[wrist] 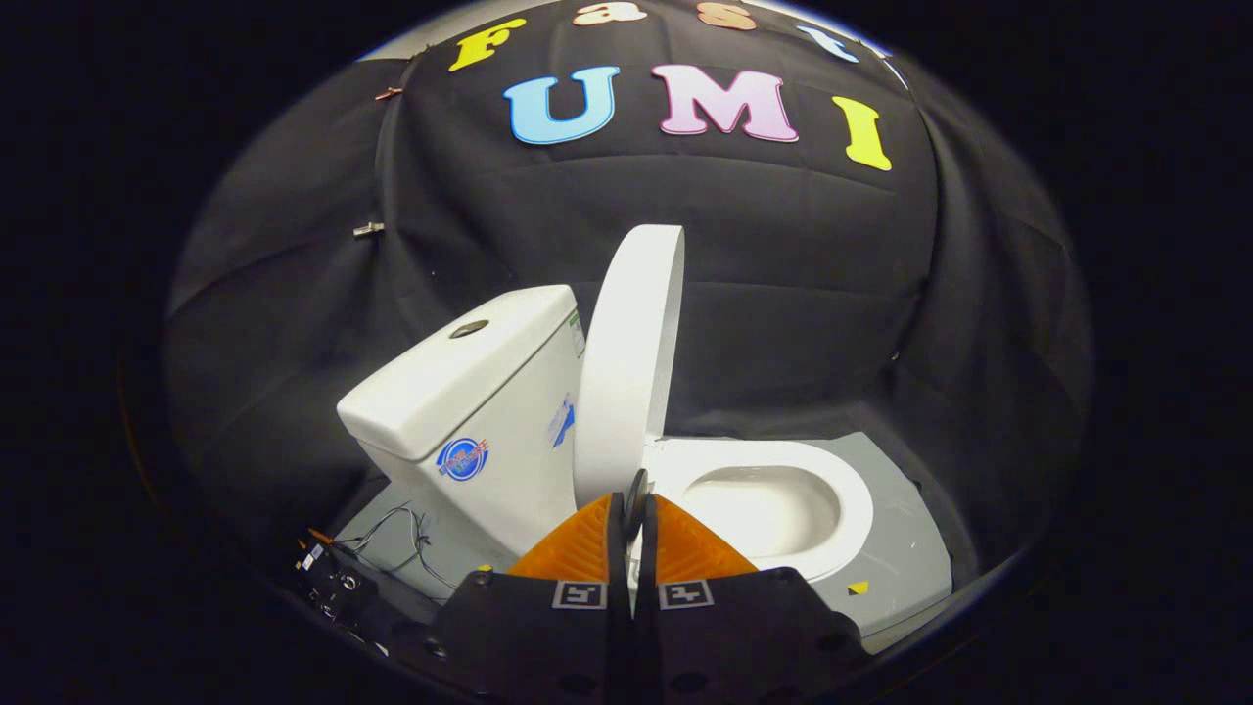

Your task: Open the toilet lid.

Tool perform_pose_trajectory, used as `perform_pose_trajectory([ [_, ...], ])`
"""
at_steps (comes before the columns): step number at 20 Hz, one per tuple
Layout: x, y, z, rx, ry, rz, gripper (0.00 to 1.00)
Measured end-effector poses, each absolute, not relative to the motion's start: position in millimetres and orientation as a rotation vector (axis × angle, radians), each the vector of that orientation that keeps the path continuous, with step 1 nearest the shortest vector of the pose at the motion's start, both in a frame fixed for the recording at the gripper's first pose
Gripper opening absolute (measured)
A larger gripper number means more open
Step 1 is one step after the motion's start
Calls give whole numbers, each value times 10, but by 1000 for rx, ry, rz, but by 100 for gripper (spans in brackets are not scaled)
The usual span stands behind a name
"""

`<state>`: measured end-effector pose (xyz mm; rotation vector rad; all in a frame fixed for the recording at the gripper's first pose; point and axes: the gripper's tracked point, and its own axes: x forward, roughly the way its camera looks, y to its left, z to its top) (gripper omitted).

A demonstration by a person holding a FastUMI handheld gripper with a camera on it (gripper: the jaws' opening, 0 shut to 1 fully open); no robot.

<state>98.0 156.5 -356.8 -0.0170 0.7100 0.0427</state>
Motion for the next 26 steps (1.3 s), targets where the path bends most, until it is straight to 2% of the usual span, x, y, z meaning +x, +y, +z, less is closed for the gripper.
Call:
perform_pose_trajectory([
  [16,1056,2219,-3651,-107,700,134,5],
  [26,1051,2328,-3728,-162,699,170,5],
])
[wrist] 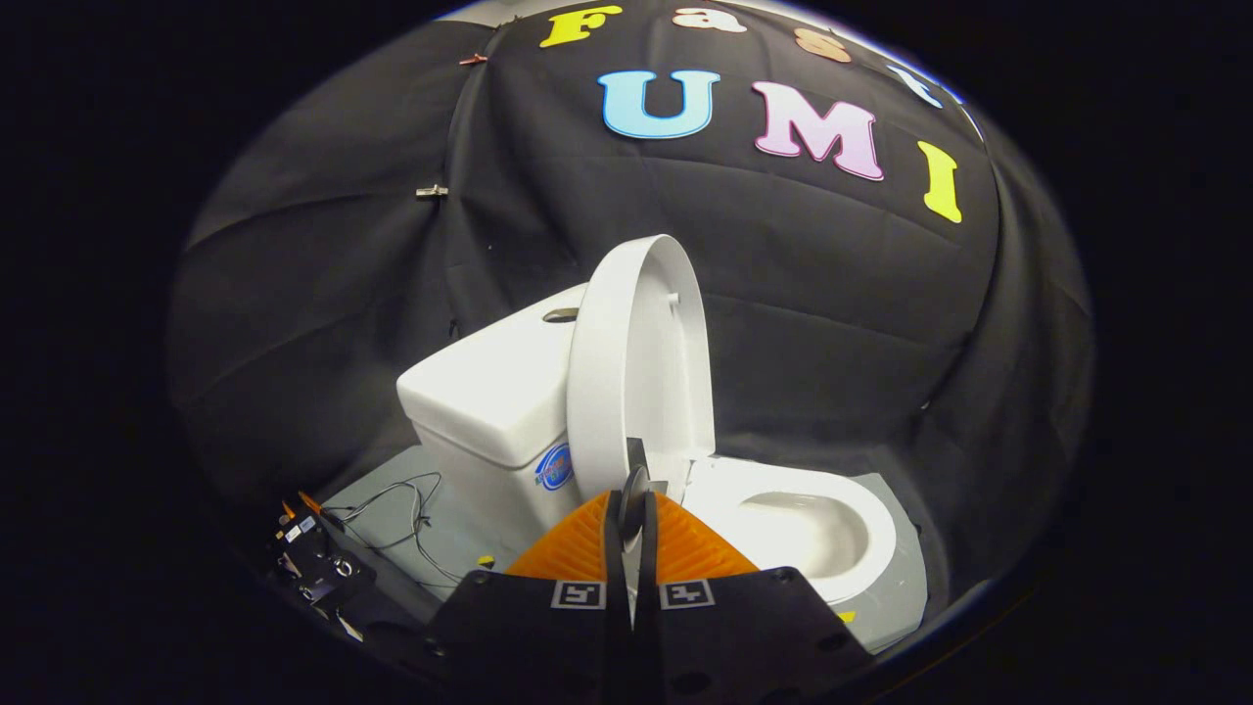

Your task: Open the toilet lid.

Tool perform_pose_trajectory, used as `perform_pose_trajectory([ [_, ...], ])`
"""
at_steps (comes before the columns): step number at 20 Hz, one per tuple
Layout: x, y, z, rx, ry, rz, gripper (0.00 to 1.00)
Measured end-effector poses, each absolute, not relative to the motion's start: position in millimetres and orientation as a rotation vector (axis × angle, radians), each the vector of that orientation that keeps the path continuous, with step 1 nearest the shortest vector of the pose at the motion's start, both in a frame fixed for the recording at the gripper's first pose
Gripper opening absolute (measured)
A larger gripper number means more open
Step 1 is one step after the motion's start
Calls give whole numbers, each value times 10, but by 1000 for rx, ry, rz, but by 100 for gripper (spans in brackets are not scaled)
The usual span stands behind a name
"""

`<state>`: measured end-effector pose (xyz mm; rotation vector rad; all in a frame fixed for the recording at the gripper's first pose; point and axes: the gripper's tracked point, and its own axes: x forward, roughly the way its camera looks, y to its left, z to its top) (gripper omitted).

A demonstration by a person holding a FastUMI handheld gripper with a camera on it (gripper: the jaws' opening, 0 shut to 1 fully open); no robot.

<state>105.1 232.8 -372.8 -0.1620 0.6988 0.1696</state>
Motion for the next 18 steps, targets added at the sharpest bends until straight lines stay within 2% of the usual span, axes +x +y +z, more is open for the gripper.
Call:
perform_pose_trajectory([
  [3,1025,2386,-3676,-172,709,187,5],
  [4,1050,2408,-3702,-172,704,201,11],
  [6,1025,2464,-3741,-150,733,242,11],
  [7,995,2478,-3734,-137,742,254,21],
  [12,928,2487,-3292,-160,651,295,100],
  [18,943,2361,-2306,-133,445,296,98],
])
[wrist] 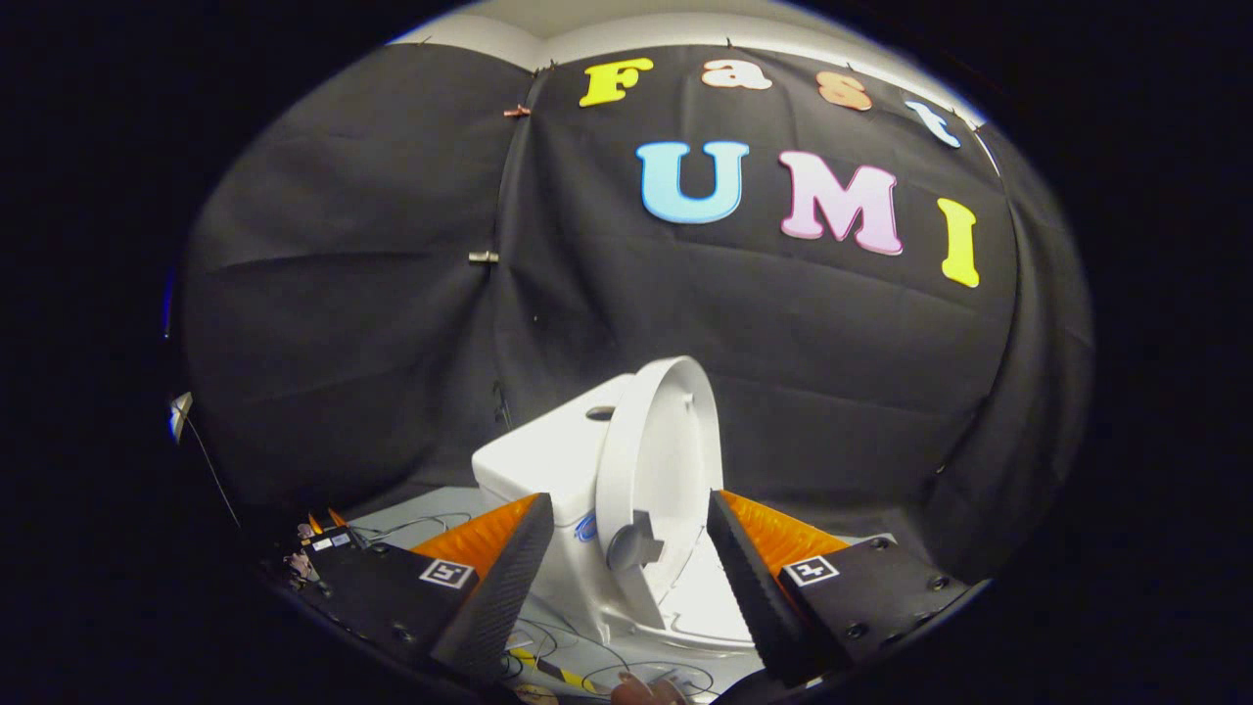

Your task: Open the toilet lid.

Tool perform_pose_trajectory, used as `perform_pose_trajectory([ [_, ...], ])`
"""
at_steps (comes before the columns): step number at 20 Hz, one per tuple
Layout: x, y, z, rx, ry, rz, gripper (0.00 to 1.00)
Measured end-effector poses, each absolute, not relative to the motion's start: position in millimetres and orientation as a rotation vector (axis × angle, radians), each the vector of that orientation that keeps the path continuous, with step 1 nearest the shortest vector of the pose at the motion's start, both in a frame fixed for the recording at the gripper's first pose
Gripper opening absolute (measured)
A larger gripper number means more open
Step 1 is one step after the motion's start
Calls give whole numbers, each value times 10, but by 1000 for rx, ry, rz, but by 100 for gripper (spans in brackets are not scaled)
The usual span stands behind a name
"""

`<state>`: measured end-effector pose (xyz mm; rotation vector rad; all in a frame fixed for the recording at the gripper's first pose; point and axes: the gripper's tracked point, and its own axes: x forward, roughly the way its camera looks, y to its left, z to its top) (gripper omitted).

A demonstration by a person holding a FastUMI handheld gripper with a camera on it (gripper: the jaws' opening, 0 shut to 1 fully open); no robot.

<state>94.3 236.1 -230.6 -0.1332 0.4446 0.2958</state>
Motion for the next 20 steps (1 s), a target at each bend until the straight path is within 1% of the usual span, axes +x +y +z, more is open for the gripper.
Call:
perform_pose_trajectory([
  [6,843,1897,-1386,-108,279,254,98],
  [10,673,1410,-866,-52,192,229,98],
  [14,506,879,-531,-29,147,165,98],
  [20,322,442,-139,23,70,117,97],
])
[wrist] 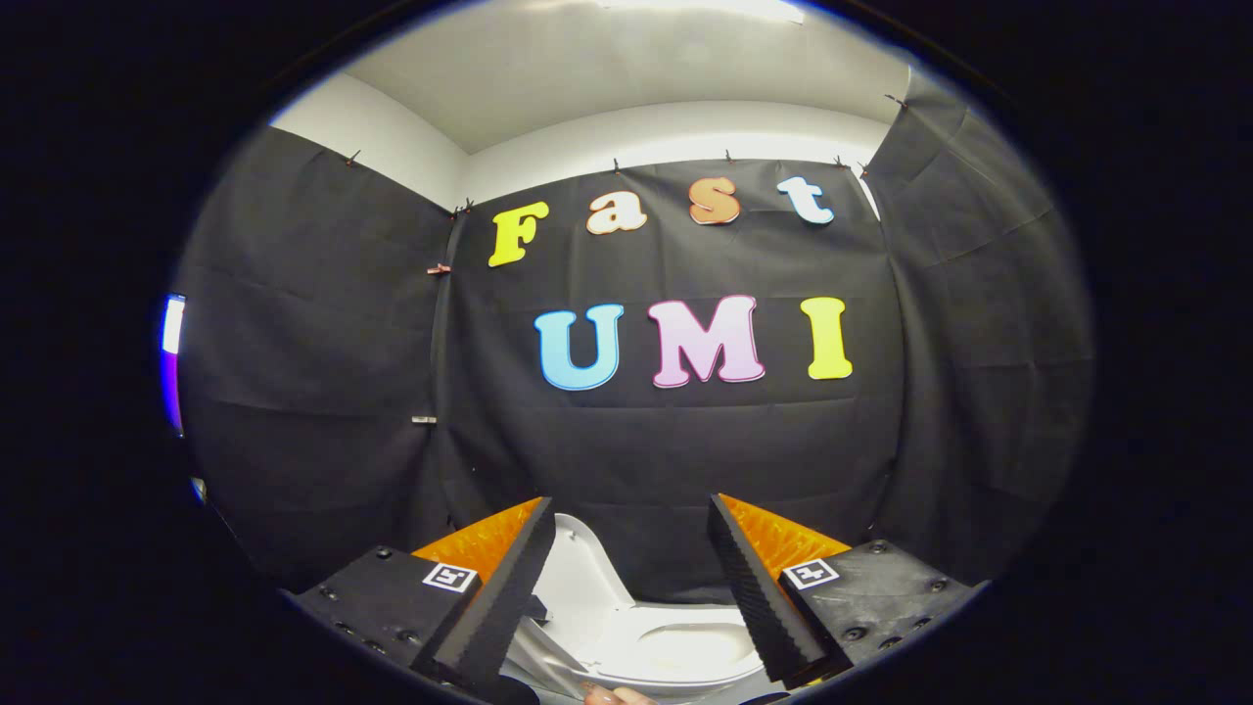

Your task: Open the toilet lid.

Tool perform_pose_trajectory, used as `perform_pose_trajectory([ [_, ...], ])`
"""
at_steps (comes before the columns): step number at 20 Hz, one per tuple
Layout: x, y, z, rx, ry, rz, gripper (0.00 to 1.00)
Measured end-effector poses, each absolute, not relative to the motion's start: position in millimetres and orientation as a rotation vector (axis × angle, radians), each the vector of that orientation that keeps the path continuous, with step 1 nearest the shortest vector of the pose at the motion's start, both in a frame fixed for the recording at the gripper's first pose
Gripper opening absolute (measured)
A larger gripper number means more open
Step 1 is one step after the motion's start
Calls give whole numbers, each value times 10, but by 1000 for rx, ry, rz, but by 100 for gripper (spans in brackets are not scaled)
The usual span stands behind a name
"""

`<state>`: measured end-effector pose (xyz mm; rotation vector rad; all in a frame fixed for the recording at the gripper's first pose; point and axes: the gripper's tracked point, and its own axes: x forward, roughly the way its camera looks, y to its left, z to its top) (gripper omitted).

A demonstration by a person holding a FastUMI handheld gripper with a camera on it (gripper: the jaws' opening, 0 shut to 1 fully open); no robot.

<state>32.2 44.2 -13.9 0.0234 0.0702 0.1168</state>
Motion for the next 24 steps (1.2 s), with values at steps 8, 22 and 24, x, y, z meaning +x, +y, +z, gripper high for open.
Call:
perform_pose_trajectory([
  [8,148,39,45,28,12,68,97],
  [22,168,-30,45,50,-16,63,97],
  [24,186,-40,37,47,-14,59,97],
])
